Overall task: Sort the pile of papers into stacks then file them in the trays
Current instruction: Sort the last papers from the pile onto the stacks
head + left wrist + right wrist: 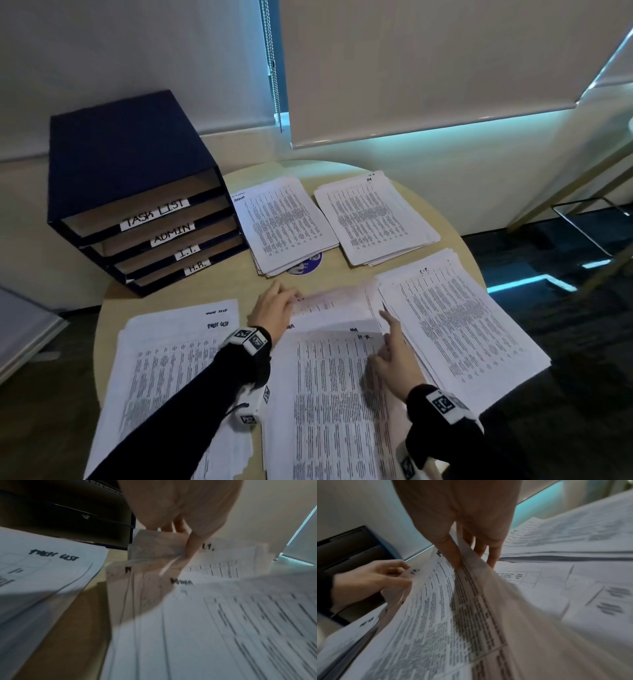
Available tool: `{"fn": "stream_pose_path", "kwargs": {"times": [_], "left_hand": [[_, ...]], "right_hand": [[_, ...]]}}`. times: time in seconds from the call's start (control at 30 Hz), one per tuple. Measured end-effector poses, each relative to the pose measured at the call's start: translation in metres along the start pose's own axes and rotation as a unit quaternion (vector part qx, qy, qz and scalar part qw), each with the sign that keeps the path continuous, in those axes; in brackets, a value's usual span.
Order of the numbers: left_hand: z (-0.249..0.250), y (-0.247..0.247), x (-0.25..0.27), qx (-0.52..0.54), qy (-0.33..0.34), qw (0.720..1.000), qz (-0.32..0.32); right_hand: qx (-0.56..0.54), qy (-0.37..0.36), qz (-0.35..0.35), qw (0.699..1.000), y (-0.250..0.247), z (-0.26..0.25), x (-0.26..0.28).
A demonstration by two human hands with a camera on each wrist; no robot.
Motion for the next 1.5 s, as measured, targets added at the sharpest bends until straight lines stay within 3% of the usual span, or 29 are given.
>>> {"fn": "stream_pose_path", "kwargs": {"times": [0.13,0.27,0.4,0.57,0.67,0.73,0.8,0.9,0.97,1.13,1.2,1.3,1.5], "left_hand": [[0.018,-0.007,0.024,0.020,0.063,0.997,0.035],[0.022,0.004,0.036,-0.042,0.077,0.996,-0.024],[0.032,-0.001,0.043,-0.032,0.075,0.996,-0.040],[0.035,0.000,0.044,-0.039,0.034,0.995,-0.080],[0.023,0.005,0.035,-0.051,-0.028,0.993,-0.105],[0.019,-0.017,0.026,-0.002,-0.063,0.996,-0.060],[0.018,-0.046,0.022,0.117,-0.091,0.989,-0.011],[0.021,-0.075,0.025,0.348,-0.110,0.931,0.003],[0.033,-0.090,0.027,0.416,-0.099,0.904,0.013],[0.065,-0.137,0.037,0.387,-0.042,0.898,0.206],[0.071,-0.134,0.048,0.377,-0.005,0.892,0.252],[0.070,-0.109,0.054,0.331,-0.002,0.912,0.244],[0.033,-0.073,0.031,0.358,-0.118,0.908,0.182]], "right_hand": [[0.012,0.046,0.008,0.999,-0.008,0.023,-0.003],[0.041,0.034,-0.013,0.998,-0.005,0.023,-0.005],[0.020,0.038,-0.019,0.999,-0.001,0.025,-0.011],[0.006,0.065,-0.034,0.997,0.008,0.033,-0.013],[-0.074,0.059,-0.041,0.995,0.006,0.022,-0.012],[-0.173,0.042,-0.007,0.984,-0.010,0.003,-0.016],[-0.290,0.055,0.003,0.956,-0.026,-0.016,-0.020],[-0.383,0.037,0.010,0.923,-0.053,-0.052,-0.027],[-0.406,0.002,0.035,0.913,-0.071,-0.083,-0.029],[-0.496,-0.076,0.040,0.864,-0.091,-0.143,-0.021],[-0.488,-0.086,0.023,0.868,-0.081,-0.152,-0.018],[-0.434,-0.070,0.047,0.897,-0.061,-0.145,-0.022],[-0.416,0.017,0.058,0.908,-0.019,-0.107,-0.061]]}}
Point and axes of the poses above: each hand's wrist, its own x-axis away from the middle knuckle, its own y-axis out of the palm, z = x × y, the point moved 9 cm from there along -x, towards the middle knuckle, and after that the axes turned 5 degrees about -x, right-handed, at the moved point
